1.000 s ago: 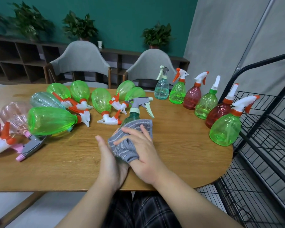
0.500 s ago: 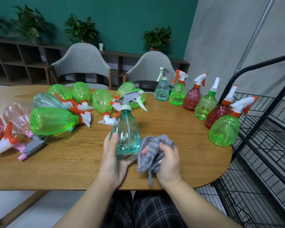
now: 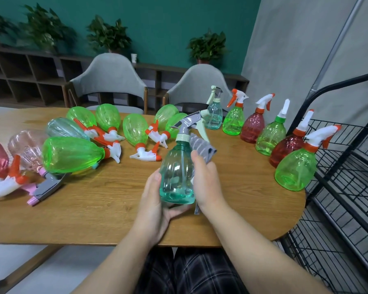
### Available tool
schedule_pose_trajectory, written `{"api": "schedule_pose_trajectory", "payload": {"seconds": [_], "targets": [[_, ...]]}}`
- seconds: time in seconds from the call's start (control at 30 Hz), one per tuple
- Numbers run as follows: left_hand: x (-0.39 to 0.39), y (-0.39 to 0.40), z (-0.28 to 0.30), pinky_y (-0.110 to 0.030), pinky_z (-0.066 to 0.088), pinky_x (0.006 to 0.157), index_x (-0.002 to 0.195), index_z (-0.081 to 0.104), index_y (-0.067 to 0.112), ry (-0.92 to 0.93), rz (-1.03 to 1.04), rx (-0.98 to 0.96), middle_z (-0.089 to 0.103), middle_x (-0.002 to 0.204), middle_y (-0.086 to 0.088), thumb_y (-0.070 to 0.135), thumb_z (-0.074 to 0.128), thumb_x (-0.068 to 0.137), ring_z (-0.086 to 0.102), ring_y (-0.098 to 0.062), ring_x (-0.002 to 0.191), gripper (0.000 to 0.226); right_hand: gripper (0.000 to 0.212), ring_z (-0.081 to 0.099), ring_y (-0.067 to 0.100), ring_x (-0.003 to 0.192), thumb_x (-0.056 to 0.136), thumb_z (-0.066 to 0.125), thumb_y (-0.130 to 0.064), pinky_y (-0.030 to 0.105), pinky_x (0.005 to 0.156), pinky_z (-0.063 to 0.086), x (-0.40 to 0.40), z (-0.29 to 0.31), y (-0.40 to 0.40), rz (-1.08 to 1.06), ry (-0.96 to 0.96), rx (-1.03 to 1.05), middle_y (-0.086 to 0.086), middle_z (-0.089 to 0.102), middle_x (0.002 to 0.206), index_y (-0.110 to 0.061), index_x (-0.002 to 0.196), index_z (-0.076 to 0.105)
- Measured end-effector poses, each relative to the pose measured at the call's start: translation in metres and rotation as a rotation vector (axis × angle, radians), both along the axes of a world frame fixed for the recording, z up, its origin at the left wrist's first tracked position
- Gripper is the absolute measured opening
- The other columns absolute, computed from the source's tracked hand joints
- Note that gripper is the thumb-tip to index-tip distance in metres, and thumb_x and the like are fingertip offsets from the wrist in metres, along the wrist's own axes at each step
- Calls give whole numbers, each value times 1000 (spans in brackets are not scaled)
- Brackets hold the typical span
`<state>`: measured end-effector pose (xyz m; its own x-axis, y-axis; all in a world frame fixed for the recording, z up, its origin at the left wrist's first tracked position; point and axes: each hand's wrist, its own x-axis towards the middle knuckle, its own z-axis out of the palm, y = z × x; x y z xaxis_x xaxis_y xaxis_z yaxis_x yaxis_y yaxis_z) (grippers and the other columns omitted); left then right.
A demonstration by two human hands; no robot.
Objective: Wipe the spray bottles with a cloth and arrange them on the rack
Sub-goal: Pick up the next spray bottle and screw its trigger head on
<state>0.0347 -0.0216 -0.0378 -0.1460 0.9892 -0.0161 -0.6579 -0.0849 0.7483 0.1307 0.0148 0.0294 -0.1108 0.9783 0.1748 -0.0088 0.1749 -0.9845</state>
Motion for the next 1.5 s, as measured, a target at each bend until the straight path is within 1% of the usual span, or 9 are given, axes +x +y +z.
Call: {"api": "schedule_pose_trajectory", "payload": {"seconds": [0.17,0.4,0.6,0.83,1.0,1.1,1.2,1.33,1.5], "targets": [[0,2,2,-53,55,87,138,50,25,64,-43,7,65,127,-10,40,29,105,64,-29,116,42,45,23,4,143,93,42,-27,41,118,21,0,-21,5,35,-322,415,-26,35,146,-39,137,39],[4,0,5,-41,59,85,129,56,22,83,-62,17,68,123,-10,59,33,83,65,-23,114,64,51,26,-6,138,68,44,-18,40,120,7,10,-36,-4,120,-365,620,-34,33,134,-27,114,64],[0,0,1,-36,57,86,141,46,13,-7,-64,43,61,133,-14,68,28,87,59,-27,123,80,40,54,11,123,69,45,-26,33,119,12,17,-44,-11,255,-307,706,3,62,125,-16,96,74],[-3,2,0,-43,56,87,144,42,12,-84,-57,-37,56,136,-22,74,78,56,57,-36,123,113,39,68,16,95,76,46,-28,37,111,31,26,-50,-13,264,-159,700,6,71,97,-1,85,73],[-1,2,-1,-48,60,75,133,47,16,-104,-12,-33,63,124,-19,39,73,78,66,-34,103,64,22,64,19,66,67,53,-21,29,75,49,36,-49,-21,142,224,220,7,67,66,-8,62,69],[-3,1,-2,-45,60,71,131,50,21,-77,-49,-20,66,124,-15,37,70,73,67,-34,107,63,22,65,26,75,87,47,-18,39,81,49,43,-40,-11,-135,617,-341,16,68,79,-4,81,63],[-4,0,-3,-44,60,69,131,52,24,-24,-84,1,67,122,-12,41,75,69,67,-32,107,68,29,64,29,90,99,41,-27,42,85,50,45,-23,0,-217,775,-445,13,69,96,-9,96,64],[-3,0,-2,-57,56,77,133,48,26,8,-95,2,63,127,-13,49,76,62,66,-36,108,80,27,64,27,98,97,47,-29,42,92,49,29,-3,5,-135,582,-265,11,70,99,-7,104,62],[0,3,-1,-51,57,77,133,53,28,78,-97,-39,63,128,-13,42,48,96,64,-35,113,40,28,59,19,99,96,45,-34,30,86,49,7,-1,0,-11,-101,66,3,64,106,-15,109,61]]}}
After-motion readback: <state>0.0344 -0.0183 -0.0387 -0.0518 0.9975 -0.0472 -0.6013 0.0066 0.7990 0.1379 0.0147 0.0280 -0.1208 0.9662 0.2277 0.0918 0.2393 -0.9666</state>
